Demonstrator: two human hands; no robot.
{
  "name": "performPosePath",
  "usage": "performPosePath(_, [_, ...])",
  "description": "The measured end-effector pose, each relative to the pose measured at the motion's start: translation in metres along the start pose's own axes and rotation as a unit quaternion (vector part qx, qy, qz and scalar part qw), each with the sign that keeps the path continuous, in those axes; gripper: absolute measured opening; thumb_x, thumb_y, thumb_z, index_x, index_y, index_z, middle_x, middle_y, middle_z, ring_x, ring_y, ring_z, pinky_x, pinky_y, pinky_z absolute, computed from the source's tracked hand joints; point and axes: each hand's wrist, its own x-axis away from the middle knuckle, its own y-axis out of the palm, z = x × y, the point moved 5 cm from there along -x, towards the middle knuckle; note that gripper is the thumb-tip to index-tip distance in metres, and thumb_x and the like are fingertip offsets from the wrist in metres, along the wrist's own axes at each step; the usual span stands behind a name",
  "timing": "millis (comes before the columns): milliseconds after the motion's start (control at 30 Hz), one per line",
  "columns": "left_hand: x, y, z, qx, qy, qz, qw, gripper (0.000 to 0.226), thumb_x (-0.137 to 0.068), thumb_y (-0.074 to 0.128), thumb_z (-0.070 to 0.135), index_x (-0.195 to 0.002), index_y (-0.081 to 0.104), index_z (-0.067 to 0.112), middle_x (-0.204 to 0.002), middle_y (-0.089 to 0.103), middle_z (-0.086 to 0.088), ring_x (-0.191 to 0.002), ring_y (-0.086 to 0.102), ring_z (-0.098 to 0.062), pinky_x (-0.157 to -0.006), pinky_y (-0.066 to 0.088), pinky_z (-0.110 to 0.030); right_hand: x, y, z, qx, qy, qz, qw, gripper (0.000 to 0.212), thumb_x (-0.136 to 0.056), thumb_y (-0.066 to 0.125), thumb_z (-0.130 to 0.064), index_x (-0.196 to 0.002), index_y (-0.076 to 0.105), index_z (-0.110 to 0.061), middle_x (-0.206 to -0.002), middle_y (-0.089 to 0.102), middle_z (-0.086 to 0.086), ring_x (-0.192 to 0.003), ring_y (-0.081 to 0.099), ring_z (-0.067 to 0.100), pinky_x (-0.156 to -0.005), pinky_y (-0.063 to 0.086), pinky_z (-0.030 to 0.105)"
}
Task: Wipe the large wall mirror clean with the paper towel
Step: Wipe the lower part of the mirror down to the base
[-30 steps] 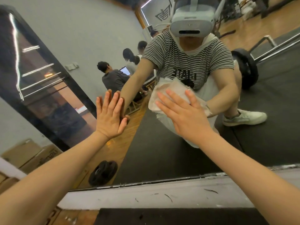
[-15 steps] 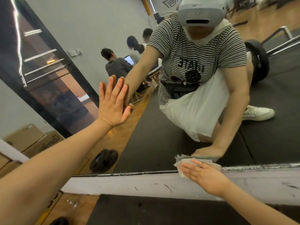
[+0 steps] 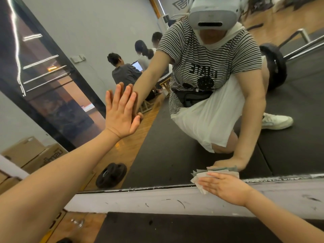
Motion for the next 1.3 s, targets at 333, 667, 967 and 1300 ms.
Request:
performPosePath(333, [-0.001, -0.002, 0.002, 0.004, 0.0, -0.009, 1.0, 0.066, -0.099, 0.017, 0.048, -0.156, -0.001, 0.02, -0.163, -0.011, 0.005, -0.149, -0.011, -0.02, -0.119, -0.008, -0.043, -0.002, -0.099, 0.037, 0.067, 0.076, 0.288, 0.952, 0.081, -0.057, 0.084, -0.022, -0.132, 0.055, -0.015, -0.143, 0.049, 0.001, -0.135, 0.042, 0.016, -0.117, 0.007, 0.045])
performPosePath(667, [0.001, -0.002, 0.0, 0.006, -0.002, -0.035, 0.999, 0.068, -0.098, 0.019, 0.048, -0.155, -0.003, 0.019, -0.162, -0.013, 0.004, -0.149, -0.013, -0.022, -0.118, -0.008, -0.045, 0.003, -0.262, 0.093, 0.013, 0.315, 0.534, 0.784, 0.053, -0.083, 0.034, -0.006, -0.128, 0.061, -0.007, -0.133, 0.06, 0.01, -0.128, 0.052, 0.028, -0.113, 0.011, 0.047])
performPosePath(967, [0.0, -0.005, 0.002, 0.011, -0.004, -0.04, 0.999, 0.067, -0.1, 0.016, 0.049, -0.155, -0.005, 0.02, -0.162, -0.014, 0.004, -0.149, -0.014, -0.021, -0.118, -0.008, -0.044, -0.004, -0.25, 0.091, 0.038, 0.268, 0.513, 0.815, 0.056, -0.082, 0.032, -0.002, -0.131, 0.058, -0.003, -0.14, 0.052, 0.016, -0.134, 0.043, 0.031, -0.114, 0.016, 0.045])
performPosePath(1300, [0.0, -0.003, 0.002, 0.006, 0.004, -0.016, 1.0, 0.065, -0.1, 0.016, 0.049, -0.155, 0.004, 0.017, -0.163, -0.011, 0.005, -0.149, -0.011, -0.02, -0.119, -0.008, -0.042, -0.013, -0.158, 0.062, 0.12, 0.16, 0.406, 0.892, 0.06, -0.082, 0.029, -0.007, -0.141, 0.038, -0.006, -0.151, 0.031, 0.006, -0.141, 0.025, 0.023, -0.119, -0.002, 0.037])
